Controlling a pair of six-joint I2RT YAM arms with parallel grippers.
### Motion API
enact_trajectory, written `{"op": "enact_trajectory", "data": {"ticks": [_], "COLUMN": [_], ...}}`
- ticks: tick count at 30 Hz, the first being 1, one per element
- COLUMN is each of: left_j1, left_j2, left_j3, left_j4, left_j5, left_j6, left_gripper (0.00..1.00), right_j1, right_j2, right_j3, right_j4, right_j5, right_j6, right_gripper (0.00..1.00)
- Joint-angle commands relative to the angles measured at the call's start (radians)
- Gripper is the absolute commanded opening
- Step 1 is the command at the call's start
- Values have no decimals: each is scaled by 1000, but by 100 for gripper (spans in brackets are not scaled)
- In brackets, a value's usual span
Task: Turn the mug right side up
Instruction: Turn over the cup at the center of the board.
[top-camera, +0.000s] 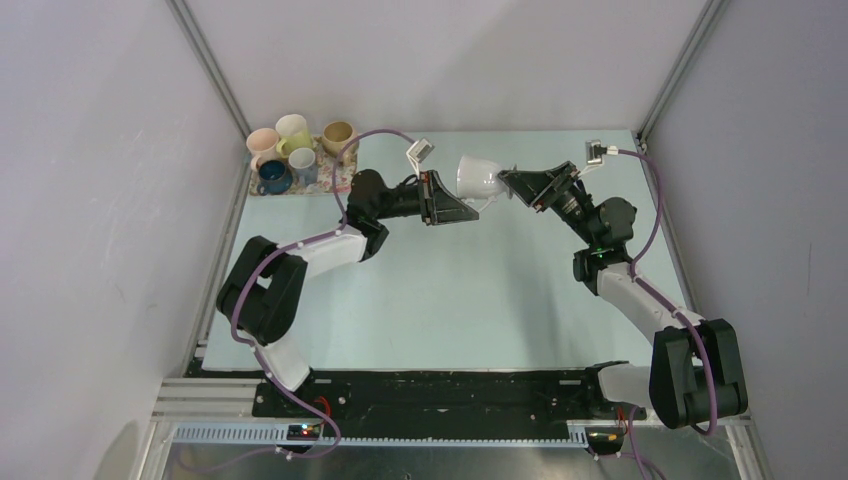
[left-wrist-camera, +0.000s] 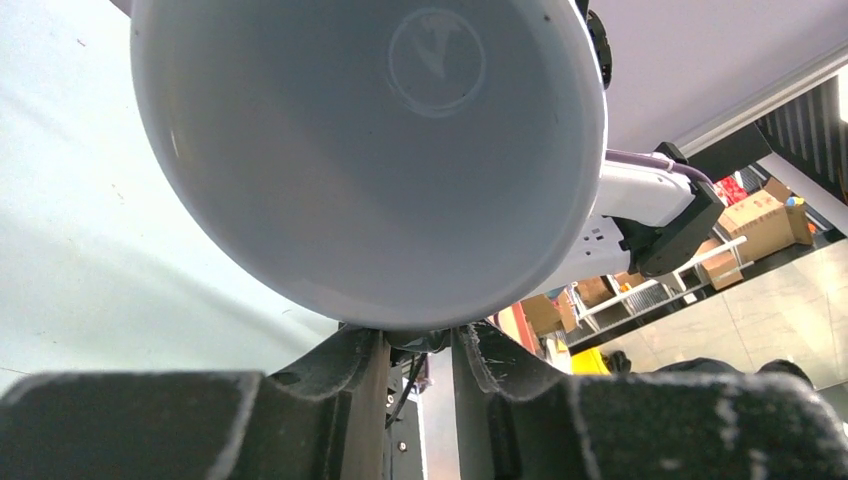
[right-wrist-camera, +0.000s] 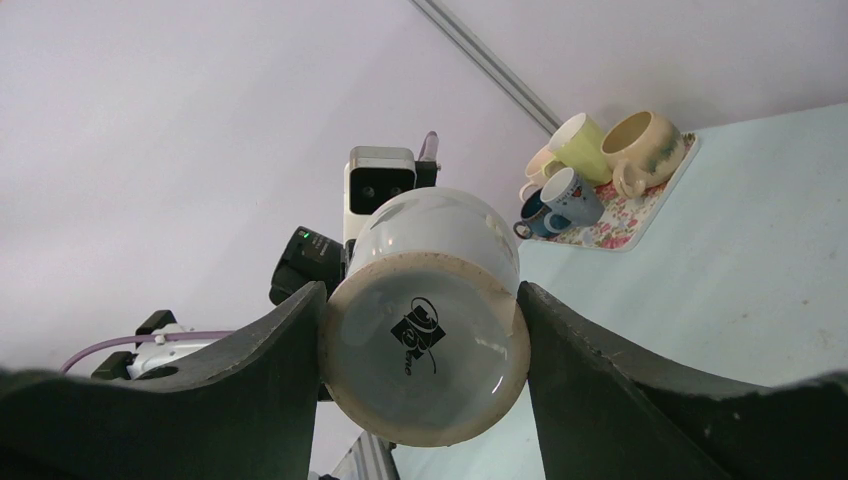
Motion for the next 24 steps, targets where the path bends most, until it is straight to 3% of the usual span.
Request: {"op": "enact_trajectory", "data": {"ticks": [1,3,5,7,12,13,15,24], "left_j1": [-14,-15,-14,-12,-8,-7,-6,-5], "left_j2": [-39,-41,-45,-47,-55,-56,-58,-54], "left_j3": [85,83,81,80,82,83,82,86], "left_j4": [136,137,137,137,137,136,137,136], "left_j5": [4,4,4,3,5,5,6,8], "left_j6": [-3,0,1,1,1,1,1,-1], "left_gripper": [1,0,0,0,0,0,0,0], "right_j1": [24,20,13,9,-4,-9,-14,-23], "right_j2": [-1,-1,-2,-7,-20,-19,-22,-21], "right_j3": [1,2,1,2,1,2,2,0], "right_j4": [-28,-18,-14,-19,-38,-42,-49,-63], "right_j5": [-60,-61,-61,-59,-48,-46,-43,-35], "right_j6": [-47,-40,-30,-27,-20,-19,-17,-14], "right_gripper": [0,5,23,50,82,92,98,99]}}
